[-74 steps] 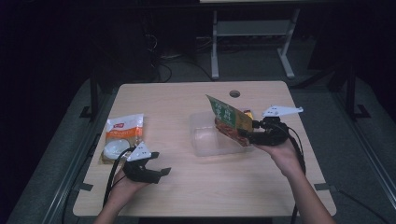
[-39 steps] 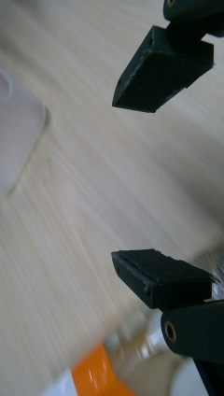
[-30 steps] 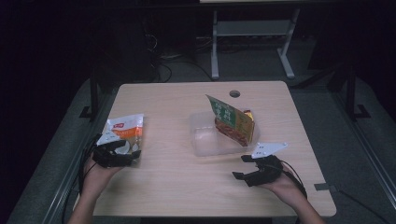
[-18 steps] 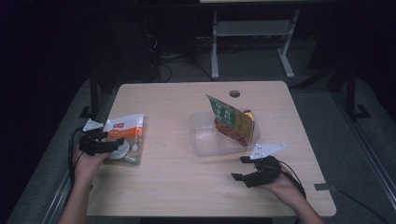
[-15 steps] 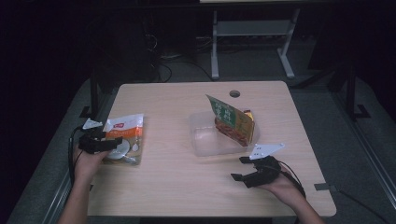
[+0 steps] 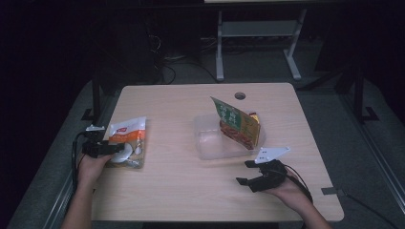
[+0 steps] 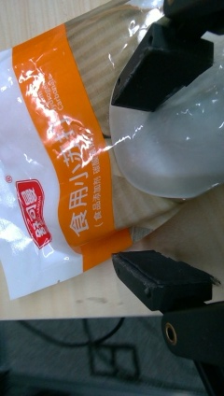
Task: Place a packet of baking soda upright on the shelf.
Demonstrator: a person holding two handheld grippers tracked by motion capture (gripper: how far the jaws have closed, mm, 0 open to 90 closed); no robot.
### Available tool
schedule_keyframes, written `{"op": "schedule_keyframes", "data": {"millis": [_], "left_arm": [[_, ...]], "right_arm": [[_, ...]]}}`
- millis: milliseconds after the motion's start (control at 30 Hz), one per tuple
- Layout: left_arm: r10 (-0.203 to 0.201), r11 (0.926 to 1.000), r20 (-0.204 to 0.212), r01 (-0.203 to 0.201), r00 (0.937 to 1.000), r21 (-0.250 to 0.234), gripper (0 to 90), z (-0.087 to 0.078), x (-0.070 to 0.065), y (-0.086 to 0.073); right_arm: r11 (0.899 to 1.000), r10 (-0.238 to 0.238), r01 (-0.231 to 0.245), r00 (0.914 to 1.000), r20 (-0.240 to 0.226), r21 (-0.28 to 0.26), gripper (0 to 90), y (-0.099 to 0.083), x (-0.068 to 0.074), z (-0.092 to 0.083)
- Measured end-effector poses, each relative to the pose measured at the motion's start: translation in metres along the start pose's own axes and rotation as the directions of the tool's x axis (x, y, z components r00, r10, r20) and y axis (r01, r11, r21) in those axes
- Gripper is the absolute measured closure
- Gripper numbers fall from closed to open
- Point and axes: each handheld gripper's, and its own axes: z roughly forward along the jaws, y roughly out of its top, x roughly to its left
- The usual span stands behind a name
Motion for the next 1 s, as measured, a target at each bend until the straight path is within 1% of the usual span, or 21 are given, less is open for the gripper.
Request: {"op": "schedule_keyframes", "data": {"millis": [33,67,133,200,233,267,333,367,400,433,500,533,567,600,667,733,833,867,900,933,1000], "left_arm": [[-0.025,0.9997,0.013,0.025,0.9996,-0.003,20.6,0.001,0.001,-0.001],[-0.035,0.9994,0.018,0.035,0.9992,-0.005,20.9,0.001,0.003,-0.002],[-0.031,0.9995,0.034,0.031,0.9989,-0.008,24.4,0.000,0.003,-0.002],[-0.040,0.9992,0.030,0.040,0.9988,-0.006,26.2,0.000,0.002,-0.002],[-0.037,0.9993,0.039,0.037,0.9985,-0.005,27.4,0.000,0.002,-0.002],[-0.036,0.9993,0.051,0.036,0.9981,-0.007,31.3,0.000,0.002,-0.002],[-0.049,0.9988,0.067,0.049,0.9966,-0.008,36.7,0.000,0.001,-0.002],[-0.041,0.9991,0.070,0.041,0.9967,-0.009,38.1,-0.001,0.002,-0.002],[-0.056,0.9983,0.077,0.057,0.9955,-0.012,40.8,-0.001,0.001,-0.002],[-0.037,0.9991,0.081,0.039,0.9960,-0.019,43.9,-0.001,0.002,-0.002],[-0.023,0.9993,0.081,0.025,0.9964,-0.028,52.9,-0.002,-0.001,-0.002],[-0.018,0.9994,0.079,0.020,0.9967,-0.027,61.1,-0.003,-0.002,-0.002],[0.018,0.9994,0.066,-0.016,0.9977,-0.029,68.0,-0.004,-0.002,-0.002],[0.024,0.9993,0.066,-0.022,0.9975,-0.030,77.2,-0.005,-0.003,-0.002],[0.024,0.9993,0.079,-0.022,0.9966,-0.029,84.9,-0.005,-0.003,-0.003],[0.040,0.9988,0.082,-0.038,0.9958,-0.031,87.4,-0.006,-0.004,-0.003],[0.043,0.9981,0.087,-0.039,0.9953,-0.047,88.6,-0.008,-0.004,-0.003],[0.037,0.9979,0.093,-0.032,0.9950,-0.057,88.8,-0.010,-0.004,-0.003],[0.032,0.9971,0.111,-0.024,0.9933,-0.071,89.0,-0.011,-0.004,-0.003],[0.021,0.9966,0.129,-0.010,0.9915,-0.082,89.2,-0.013,-0.004,-0.003],[0.022,0.9956,0.148,-0.008,0.9887,-0.093,89.2,-0.016,-0.005,-0.003]], "right_arm": [[1.000,0.003,-0.003,1.0000,0.001,-0.001,29.9,0.000,0.000,0.000],[1.000,0.002,-0.002,1.0000,0.004,-0.003,29.8,0.000,0.000,-0.001],[1.000,0.006,-0.006,1.0000,0.007,-0.008,30.0,0.000,0.000,-0.002],[1.000,0.008,-0.008,0.9999,0.007,-0.007,30.1,0.000,-0.001,-0.002],[1.000,0.009,-0.008,0.9999,0.008,-0.006,30.1,0.000,-0.001,-0.002],[1.000,0.005,-0.005,0.9999,0.010,-0.005,30.2,0.000,-0.001,-0.002],[1.000,0.001,-0.001,0.9999,0.012,-0.002,30.3,0.000,-0.001,-0.001],[1.000,0.001,-0.001,0.9999,0.012,-0.002,30.3,0.000,-0.001,-0.001],[1.000,-0.001,0.001,0.9999,0.012,-0.003,30.4,0.000,-0.001,-0.001],[1.000,-0.001,0.001,0.9999,0.012,-0.003,30.5,0.000,-0.001,-0.001],[1.000,-0.001,0.001,0.9999,0.015,-0.003,30.9,0.000,-0.001,-0.001],[1.000,0.008,-0.008,0.9998,0.019,0.000,31.1,0.001,-0.001,-0.001],[1.000,0.009,-0.009,0.9997,0.021,-0.001,31.1,0.001,-0.001,-0.002],[1.000,0.010,-0.010,0.9997,0.021,-0.002,31.2,0.001,-0.001,-0.002],[1.000,0.003,-0.003,0.9997,0.024,-0.005,31.2,0.000,-0.001,-0.002],[1.000,0.005,-0.005,0.9997,0.024,-0.004,31.2,0.000,-0.002,-0.002],[1.000,0.006,-0.005,0.9996,0.026,-0.004,31.1,0.000,-0.002,-0.003],[1.000,0.006,-0.006,0.9996,0.027,-0.005,31.1,0.000,-0.002,-0.003],[1.000,0.014,-0.014,0.9995,0.027,-0.004,31.1,0.000,-0.002,-0.003],[1.000,0.008,-0.007,0.9996,0.028,-0.009,31.1,0.000,-0.003,-0.003],[1.000,0.018,-0.018,0.9994,0.029,-0.011,31.1,0.000,-0.003,-0.004]]}}
